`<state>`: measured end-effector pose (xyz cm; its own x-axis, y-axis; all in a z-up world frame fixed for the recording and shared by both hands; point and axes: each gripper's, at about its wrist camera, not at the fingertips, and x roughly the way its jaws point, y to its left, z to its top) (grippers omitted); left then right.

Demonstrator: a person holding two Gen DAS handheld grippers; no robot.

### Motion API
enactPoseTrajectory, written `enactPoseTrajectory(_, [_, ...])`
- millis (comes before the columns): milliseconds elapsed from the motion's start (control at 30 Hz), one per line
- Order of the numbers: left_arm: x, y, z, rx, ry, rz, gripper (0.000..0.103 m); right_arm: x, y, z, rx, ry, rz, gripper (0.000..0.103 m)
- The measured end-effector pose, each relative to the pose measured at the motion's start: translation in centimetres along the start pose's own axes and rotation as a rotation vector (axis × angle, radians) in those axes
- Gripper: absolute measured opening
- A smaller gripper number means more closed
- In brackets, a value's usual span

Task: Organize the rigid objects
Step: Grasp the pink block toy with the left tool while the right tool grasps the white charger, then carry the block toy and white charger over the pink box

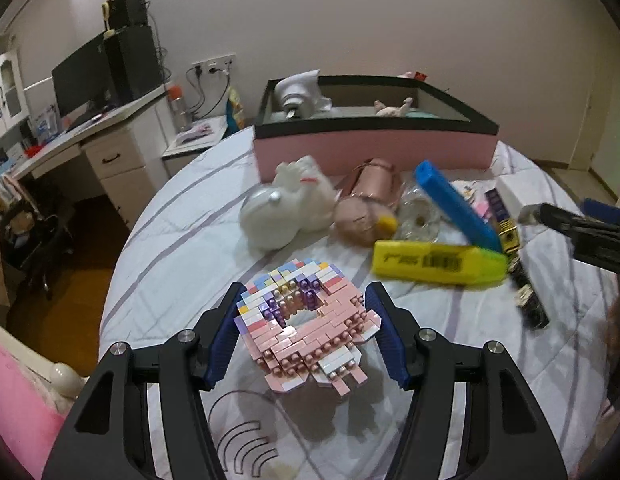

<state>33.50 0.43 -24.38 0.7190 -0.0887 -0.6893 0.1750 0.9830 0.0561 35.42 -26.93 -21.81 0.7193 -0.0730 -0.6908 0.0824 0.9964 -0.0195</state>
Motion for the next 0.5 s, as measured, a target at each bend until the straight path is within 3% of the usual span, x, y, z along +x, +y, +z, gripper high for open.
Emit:
enactPoseTrajectory(200, [0.2, -0.5, 0.5, 0.019, 0.002, -0.020, 0.062, 3.6, 1.2, 1.9, -0.106, 0.072, -0.043, 0.102])
enactPoseTrajectory(367, [0.7, -0.7, 0.5, 0.018, 0.016, -0.029, 0.062, 5.3, 1.4, 2.6, -0.107, 0.113, 0.026, 0.044])
enactPoseTrajectory(500, [0.9, -0.8, 0.4, 0.019, 0.026, -0.041, 0.062, 5.9, 1.1, 2.6, -0.082, 0.136, 0.082, 0.043])
